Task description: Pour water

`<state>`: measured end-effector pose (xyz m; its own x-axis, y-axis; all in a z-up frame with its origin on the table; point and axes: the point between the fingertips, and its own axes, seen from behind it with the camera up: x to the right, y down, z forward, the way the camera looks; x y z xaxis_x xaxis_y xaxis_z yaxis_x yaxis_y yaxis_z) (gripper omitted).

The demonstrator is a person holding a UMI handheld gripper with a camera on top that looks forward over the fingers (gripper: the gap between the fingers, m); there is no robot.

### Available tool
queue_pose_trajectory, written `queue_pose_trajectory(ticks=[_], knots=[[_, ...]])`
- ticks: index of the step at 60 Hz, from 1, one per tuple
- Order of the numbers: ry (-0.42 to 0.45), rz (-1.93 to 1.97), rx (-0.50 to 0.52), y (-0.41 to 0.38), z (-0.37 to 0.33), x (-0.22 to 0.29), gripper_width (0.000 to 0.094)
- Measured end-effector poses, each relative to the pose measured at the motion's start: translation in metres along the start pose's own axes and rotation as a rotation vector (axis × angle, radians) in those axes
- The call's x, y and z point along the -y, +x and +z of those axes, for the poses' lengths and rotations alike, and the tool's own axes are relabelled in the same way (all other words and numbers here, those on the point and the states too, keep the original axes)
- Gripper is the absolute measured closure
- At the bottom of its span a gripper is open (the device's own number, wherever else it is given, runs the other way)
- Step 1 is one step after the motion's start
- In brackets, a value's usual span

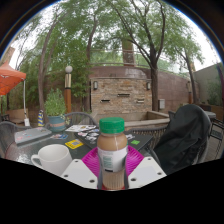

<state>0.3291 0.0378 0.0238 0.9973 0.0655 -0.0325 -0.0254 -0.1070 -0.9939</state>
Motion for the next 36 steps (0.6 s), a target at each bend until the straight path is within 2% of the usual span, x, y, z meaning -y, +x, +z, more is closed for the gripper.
queue_pose_trajectory(ticks=[8, 16, 19, 23, 36], knots=[[0.023, 0.016, -0.011, 0.003, -0.003, 0.003, 0.0628], [0.009, 0.032, -0.019, 0.008, -0.005, 0.004, 0.0413], [-0.033, 0.056, -0.022, 0.008, -0.004, -0.001, 0.0282], [-0.016, 0.083, -0.019, 0.002, -0.011, 0.002, 0.0086], [-0.022, 0.096, -0.027, -0.003, -0.061, 0.023, 0.0103]])
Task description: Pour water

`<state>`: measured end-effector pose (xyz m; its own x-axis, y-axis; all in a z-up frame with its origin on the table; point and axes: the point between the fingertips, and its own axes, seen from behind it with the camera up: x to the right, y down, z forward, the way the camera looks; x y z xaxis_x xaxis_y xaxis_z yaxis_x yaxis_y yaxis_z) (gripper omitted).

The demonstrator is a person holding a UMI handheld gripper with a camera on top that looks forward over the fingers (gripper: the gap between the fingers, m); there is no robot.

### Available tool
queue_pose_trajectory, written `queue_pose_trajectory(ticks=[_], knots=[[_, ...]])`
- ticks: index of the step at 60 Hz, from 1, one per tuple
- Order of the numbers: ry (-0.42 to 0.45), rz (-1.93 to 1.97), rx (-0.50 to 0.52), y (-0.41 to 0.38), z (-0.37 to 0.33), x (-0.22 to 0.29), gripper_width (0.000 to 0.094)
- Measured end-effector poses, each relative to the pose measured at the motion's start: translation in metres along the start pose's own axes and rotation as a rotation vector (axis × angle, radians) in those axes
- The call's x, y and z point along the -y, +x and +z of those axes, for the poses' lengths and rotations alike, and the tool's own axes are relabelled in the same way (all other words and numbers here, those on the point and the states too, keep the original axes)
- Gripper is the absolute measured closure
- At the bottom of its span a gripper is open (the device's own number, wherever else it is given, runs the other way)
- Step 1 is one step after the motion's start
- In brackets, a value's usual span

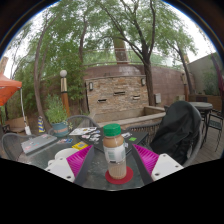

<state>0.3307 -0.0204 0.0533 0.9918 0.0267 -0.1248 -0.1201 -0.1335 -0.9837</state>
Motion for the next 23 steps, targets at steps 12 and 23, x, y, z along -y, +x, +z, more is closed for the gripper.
queue_pose_trajectory(ticks=[12, 23], knots=[[-0.007, -0.059, -0.030, -0.010, -0.074, 0.005, 0.0105], [-0.018, -0.088, -0.026, -0.026, -0.137, 0.007, 0.0106]])
